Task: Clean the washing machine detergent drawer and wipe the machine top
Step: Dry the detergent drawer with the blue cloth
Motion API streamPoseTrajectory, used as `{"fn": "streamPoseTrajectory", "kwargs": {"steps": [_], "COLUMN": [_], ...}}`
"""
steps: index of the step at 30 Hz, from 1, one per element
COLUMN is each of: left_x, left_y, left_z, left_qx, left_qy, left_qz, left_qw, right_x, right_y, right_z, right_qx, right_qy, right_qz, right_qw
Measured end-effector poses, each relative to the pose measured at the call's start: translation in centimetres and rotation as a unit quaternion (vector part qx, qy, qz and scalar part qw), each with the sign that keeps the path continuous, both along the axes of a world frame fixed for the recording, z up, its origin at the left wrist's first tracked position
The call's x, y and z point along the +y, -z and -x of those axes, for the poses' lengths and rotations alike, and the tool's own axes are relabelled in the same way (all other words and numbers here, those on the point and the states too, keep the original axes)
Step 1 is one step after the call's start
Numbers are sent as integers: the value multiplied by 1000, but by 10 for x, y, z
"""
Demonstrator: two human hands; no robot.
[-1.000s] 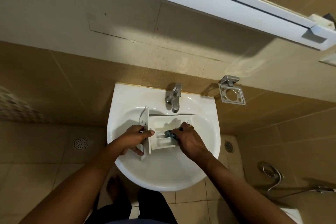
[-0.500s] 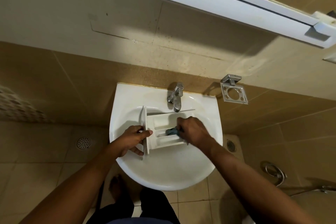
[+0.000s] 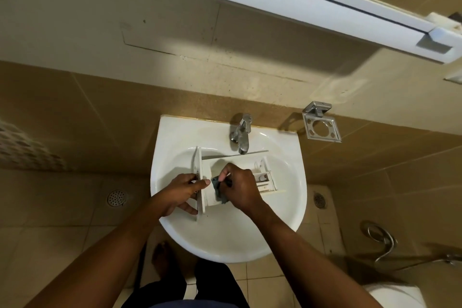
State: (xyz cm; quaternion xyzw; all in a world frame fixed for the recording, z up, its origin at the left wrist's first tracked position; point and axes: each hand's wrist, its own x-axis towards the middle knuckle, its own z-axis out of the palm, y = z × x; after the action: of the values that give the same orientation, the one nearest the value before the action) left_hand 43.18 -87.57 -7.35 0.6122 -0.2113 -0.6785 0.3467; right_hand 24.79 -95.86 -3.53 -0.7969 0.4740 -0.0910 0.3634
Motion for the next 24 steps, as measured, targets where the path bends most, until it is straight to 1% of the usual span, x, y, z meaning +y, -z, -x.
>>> {"fn": "streamPoseTrajectory", "kwargs": {"steps": [3,6,10,12,13,15,16,18,20,22,24], "left_x": [4,7,9,9,10,12,14,16,19,20,21], "left_y": [0,-3,-8,-8,-9,-8,-7,-6,-7,-9,-10], "left_z": [-3,-2,2,5,5,7,8,11,12,10,7], "left_qx": [3,11,5,-2,-9,-25,-34,-54,-70,-75,-73], "left_qy": [-11,-5,28,35,36,33,29,26,25,16,15], "left_qz": [-3,6,25,29,27,25,26,36,47,46,37], "left_qw": [1000,1000,999,999,999,999,999,998,996,996,997], "right_x": [-3,-12,-31,-42,-44,-37,-27,5,36,48,48], "right_y": [2,-6,-31,-41,-45,-49,-48,-36,-17,-6,-7], "right_z": [10,33,69,81,84,81,73,51,30,21,22], "right_qx": [-25,-19,60,103,110,93,72,37,35,16,5], "right_qy": [19,-30,-110,-115,-102,-54,-38,-54,-75,-34,-11], "right_qz": [-28,-44,-46,-14,4,23,16,-11,22,37,19], "right_qw": [999,998,991,988,989,994,997,998,996,999,1000]}}
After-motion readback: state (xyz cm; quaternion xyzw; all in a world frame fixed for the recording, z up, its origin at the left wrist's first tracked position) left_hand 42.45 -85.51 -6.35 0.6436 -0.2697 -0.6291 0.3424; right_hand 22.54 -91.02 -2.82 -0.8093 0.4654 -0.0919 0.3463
